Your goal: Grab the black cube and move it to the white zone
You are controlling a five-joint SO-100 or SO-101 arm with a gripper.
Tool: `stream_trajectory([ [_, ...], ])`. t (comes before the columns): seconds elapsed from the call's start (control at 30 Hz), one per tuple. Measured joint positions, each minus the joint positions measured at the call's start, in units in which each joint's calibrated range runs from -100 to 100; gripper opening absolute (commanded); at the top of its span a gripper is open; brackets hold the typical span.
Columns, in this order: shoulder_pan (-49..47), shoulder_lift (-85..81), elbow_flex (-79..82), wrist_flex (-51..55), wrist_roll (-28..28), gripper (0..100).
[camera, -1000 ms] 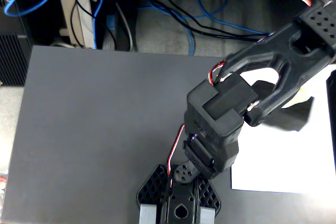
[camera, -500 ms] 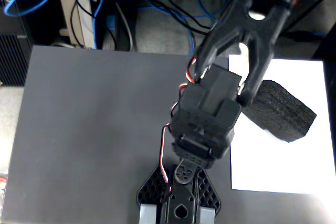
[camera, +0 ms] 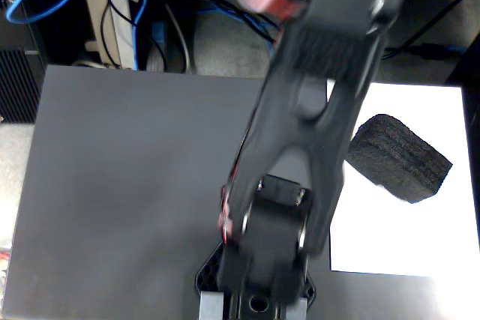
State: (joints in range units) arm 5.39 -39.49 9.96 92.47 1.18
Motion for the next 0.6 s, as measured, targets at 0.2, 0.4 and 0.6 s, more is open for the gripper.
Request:
stream_trajectory([
  [0.2,-9.82,-23.64,-0.37,4.02,-1.99,1],
  [0.4,-13.74,-43.2,7.5,6.42,-2.41,1],
  [0.6,-15.07,-55.1,11.79,5.99,-2.41,1],
])
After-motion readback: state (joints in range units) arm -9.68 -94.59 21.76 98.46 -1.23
